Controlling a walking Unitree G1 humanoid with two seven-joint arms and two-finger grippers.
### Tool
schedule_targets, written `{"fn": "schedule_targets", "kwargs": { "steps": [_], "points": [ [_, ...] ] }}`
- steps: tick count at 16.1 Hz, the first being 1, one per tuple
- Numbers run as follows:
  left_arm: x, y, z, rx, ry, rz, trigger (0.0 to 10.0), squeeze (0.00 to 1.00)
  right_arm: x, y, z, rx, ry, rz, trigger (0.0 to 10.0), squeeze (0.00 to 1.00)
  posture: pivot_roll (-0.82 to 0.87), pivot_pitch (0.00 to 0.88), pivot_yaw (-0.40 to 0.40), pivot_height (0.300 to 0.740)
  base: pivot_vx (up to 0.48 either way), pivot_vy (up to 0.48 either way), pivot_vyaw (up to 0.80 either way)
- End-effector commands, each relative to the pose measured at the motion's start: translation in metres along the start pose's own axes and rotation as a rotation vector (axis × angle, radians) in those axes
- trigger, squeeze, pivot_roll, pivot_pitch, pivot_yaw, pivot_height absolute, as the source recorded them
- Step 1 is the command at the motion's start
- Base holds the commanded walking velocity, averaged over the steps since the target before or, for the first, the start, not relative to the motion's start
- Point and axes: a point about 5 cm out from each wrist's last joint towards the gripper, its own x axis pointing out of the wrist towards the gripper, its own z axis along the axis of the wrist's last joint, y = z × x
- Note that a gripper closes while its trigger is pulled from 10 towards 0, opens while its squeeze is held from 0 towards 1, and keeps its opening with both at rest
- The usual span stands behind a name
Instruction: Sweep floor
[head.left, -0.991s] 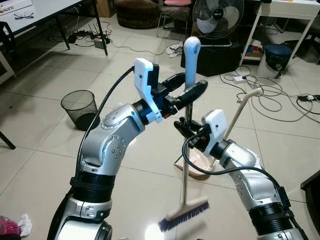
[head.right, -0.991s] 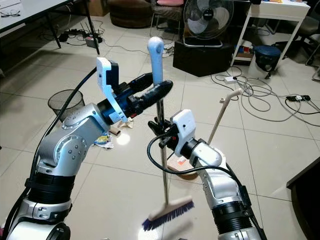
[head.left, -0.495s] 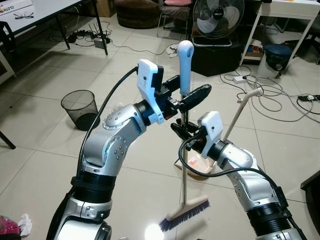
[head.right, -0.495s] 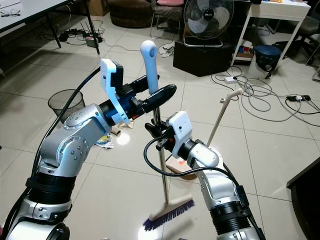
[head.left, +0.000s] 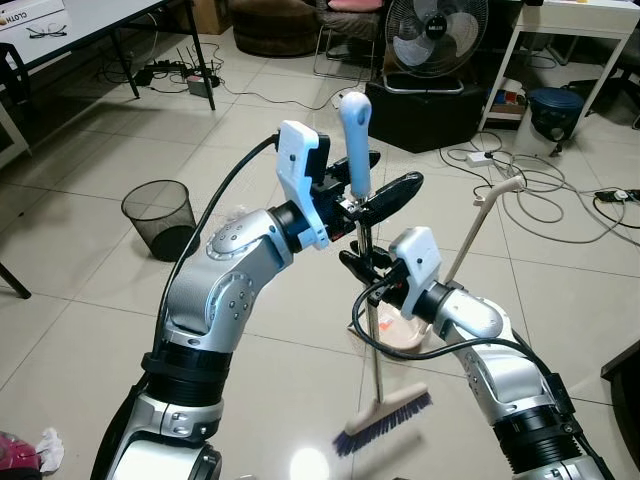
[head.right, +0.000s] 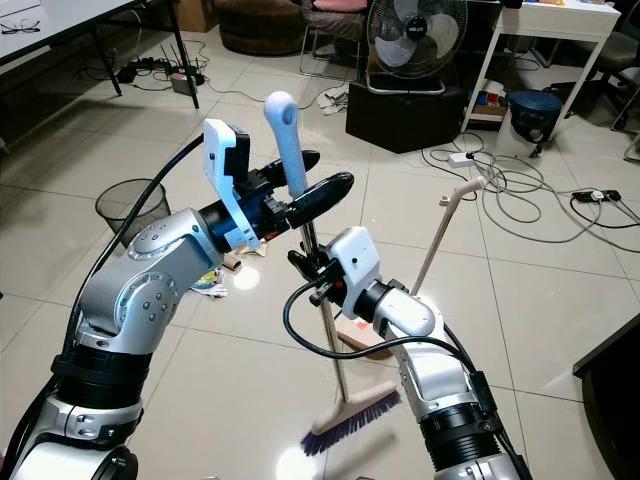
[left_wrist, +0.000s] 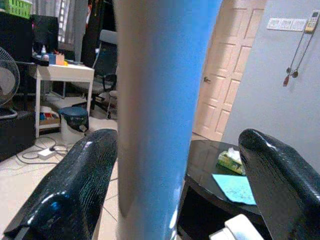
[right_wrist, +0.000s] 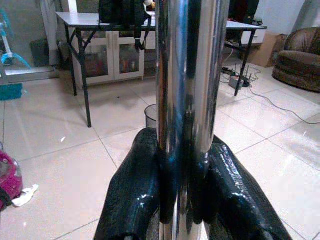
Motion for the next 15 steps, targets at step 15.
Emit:
{"fn": "schedule_targets", "kwargs": {
  "steps": [15],
  "points": [
    [-0.005, 0.003, 0.001, 0.073, 0.061, -0.137, 10.0, 0.00, -0.012, -0.005, -0.002, -0.087, 0.000, 0.053, 0.0, 0.00, -0.11, 0.000, 0.014, 0.740, 0.000, 0.000, 0.00]
  ]
}}
